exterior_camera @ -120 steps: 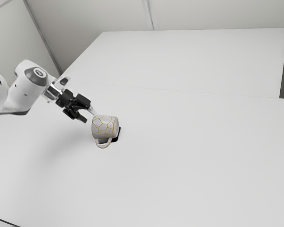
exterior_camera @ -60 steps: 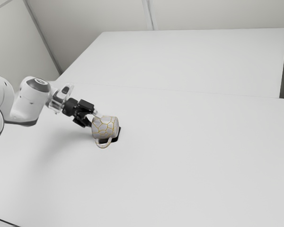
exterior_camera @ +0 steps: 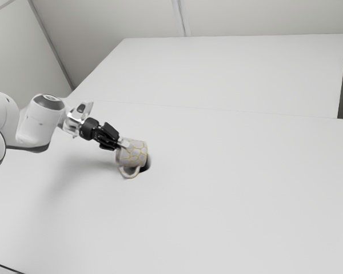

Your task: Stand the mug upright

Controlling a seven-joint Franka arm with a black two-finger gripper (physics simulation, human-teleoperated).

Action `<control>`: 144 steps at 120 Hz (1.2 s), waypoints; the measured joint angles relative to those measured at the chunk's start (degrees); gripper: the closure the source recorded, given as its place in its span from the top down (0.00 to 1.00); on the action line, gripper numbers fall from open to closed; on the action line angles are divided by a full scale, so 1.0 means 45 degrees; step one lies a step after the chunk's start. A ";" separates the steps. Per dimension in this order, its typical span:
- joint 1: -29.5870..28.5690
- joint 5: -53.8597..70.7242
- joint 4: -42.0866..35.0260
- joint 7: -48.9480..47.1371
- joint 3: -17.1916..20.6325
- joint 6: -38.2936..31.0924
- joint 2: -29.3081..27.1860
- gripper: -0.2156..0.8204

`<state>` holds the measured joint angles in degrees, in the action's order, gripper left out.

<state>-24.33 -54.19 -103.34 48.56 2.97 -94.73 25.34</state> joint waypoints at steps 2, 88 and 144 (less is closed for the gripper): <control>0.0009 -0.0001 0.0005 0.0018 0.0011 0.0004 0.0001 0.17; 0.2086 0.5838 -0.0992 0.0250 0.0624 -0.3312 -0.2578 0.03; 0.3377 1.0637 -0.5172 0.0085 0.2075 -0.7972 -0.5763 0.03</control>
<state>-9.13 -6.32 -126.61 48.94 12.31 -130.60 -0.59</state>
